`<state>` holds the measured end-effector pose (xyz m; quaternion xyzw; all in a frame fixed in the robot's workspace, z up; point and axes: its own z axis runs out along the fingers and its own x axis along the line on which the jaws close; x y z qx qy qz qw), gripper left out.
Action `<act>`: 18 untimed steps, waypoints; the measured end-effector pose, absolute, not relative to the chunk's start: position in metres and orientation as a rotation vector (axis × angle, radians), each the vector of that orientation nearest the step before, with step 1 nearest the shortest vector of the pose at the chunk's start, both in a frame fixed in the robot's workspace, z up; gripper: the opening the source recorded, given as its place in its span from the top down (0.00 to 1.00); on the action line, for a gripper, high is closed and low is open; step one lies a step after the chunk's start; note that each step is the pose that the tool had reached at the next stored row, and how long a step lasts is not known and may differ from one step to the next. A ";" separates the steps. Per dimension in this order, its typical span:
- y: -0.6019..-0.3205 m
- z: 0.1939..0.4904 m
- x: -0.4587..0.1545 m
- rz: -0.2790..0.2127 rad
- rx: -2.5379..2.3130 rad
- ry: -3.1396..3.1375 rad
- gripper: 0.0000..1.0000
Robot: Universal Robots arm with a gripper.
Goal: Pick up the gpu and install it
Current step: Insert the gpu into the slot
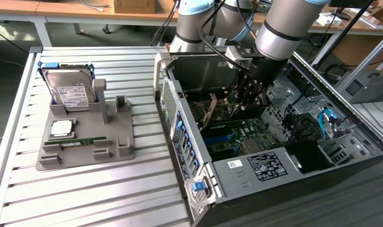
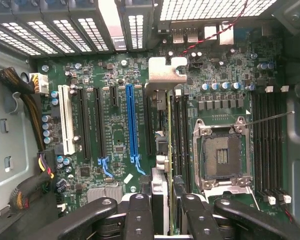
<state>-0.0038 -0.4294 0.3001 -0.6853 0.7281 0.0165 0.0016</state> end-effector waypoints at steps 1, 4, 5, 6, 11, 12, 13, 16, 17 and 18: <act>-0.429 0.300 -0.004 0.052 -2.151 2.285 0.73; -0.430 0.300 -0.007 0.052 -2.151 2.285 0.73; -0.430 0.300 -0.009 0.052 -2.151 2.285 0.73; -0.431 0.300 -0.009 0.052 -2.151 2.285 0.73; -0.442 0.297 -0.012 0.052 -2.153 2.283 0.73; -0.443 0.297 -0.012 0.052 -2.155 2.281 0.73; -0.443 0.296 -0.012 0.052 -2.157 2.279 0.73; -0.444 0.297 -0.012 0.052 -2.158 2.278 0.73; -0.444 0.297 -0.012 0.052 -2.158 2.278 0.73; -0.444 0.297 -0.013 0.052 -2.158 2.278 0.73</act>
